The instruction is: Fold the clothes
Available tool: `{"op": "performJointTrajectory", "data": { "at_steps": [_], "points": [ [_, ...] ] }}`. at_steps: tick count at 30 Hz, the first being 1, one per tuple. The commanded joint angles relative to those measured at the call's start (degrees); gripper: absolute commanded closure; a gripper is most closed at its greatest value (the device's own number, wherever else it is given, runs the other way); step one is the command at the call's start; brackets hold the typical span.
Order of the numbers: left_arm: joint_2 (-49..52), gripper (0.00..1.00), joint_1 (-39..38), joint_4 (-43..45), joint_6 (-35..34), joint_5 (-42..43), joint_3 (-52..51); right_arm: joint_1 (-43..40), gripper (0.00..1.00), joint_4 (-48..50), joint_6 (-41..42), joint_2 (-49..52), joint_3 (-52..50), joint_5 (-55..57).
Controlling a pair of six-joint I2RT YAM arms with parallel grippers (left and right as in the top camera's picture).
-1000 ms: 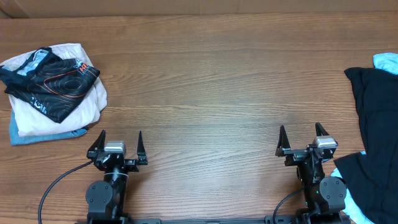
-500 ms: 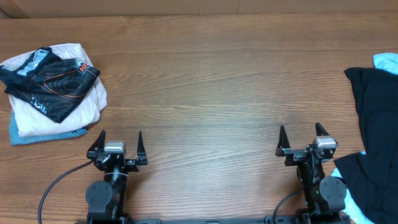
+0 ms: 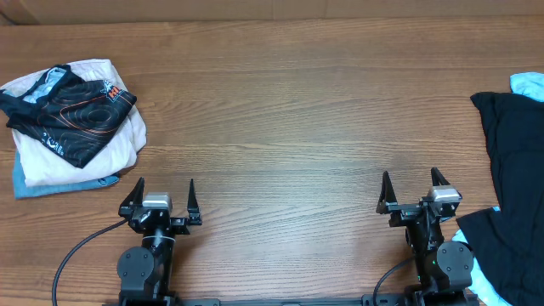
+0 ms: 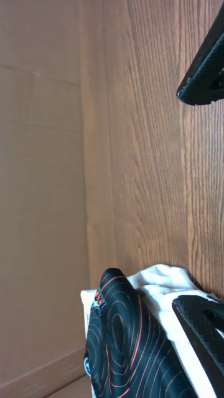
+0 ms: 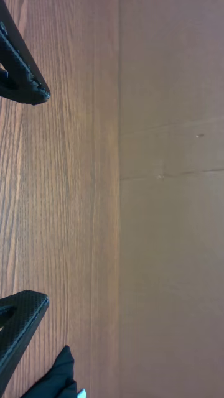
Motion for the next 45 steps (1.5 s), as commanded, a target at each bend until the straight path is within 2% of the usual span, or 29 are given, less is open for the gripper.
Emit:
{"op": "performJointTrajectory", "data": {
  "at_steps": [1, 45],
  "points": [
    [-0.61, 0.00, -0.37, 0.13, -1.01, 0.44, -0.22, -0.09, 0.00, 0.50, -0.35, -0.52, -0.59, -0.48],
    [1.70, 0.00, -0.46, 0.13, -1.01, 0.44, -0.22, -0.09, 0.00, 0.48, -0.35, -0.52, -0.59, -0.48]
  ]
}}
